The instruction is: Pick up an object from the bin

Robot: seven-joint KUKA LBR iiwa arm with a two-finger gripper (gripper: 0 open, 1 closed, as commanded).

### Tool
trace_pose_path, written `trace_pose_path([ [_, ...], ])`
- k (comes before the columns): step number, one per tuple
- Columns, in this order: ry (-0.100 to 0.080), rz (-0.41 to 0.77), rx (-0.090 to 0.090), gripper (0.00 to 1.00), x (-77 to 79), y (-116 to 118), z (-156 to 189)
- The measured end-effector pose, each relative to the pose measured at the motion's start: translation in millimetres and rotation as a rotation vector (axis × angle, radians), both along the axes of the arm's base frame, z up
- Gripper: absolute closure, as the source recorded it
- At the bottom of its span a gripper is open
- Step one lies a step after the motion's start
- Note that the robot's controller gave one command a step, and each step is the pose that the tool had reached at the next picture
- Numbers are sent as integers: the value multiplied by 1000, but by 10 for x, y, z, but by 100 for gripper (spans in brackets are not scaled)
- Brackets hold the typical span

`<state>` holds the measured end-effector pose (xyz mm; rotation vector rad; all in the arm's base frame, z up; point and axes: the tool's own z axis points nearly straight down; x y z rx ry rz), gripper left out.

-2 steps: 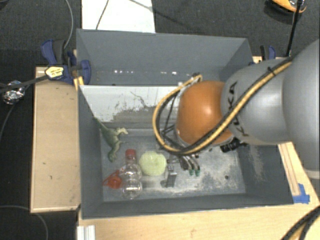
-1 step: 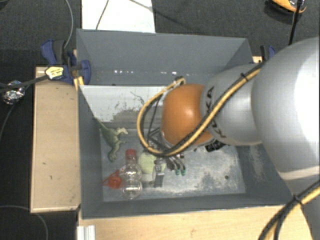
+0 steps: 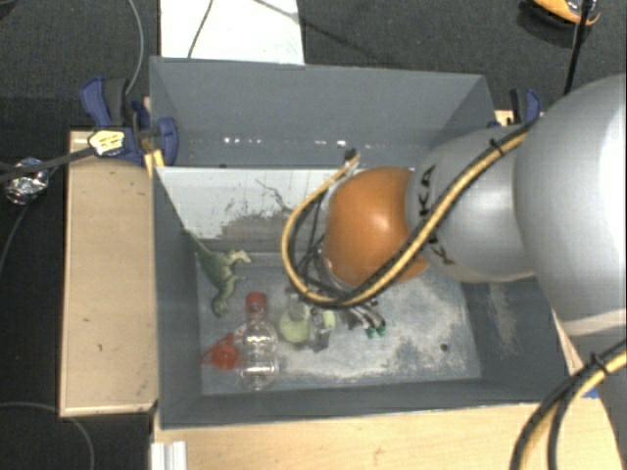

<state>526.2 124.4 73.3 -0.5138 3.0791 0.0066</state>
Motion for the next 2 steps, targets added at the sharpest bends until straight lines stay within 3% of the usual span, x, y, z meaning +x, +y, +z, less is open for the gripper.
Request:
trace_pose_path([
  [1,0,-1,0,100,0,0,0],
  [2,-5,4,1,100,110,-73,1339],
])
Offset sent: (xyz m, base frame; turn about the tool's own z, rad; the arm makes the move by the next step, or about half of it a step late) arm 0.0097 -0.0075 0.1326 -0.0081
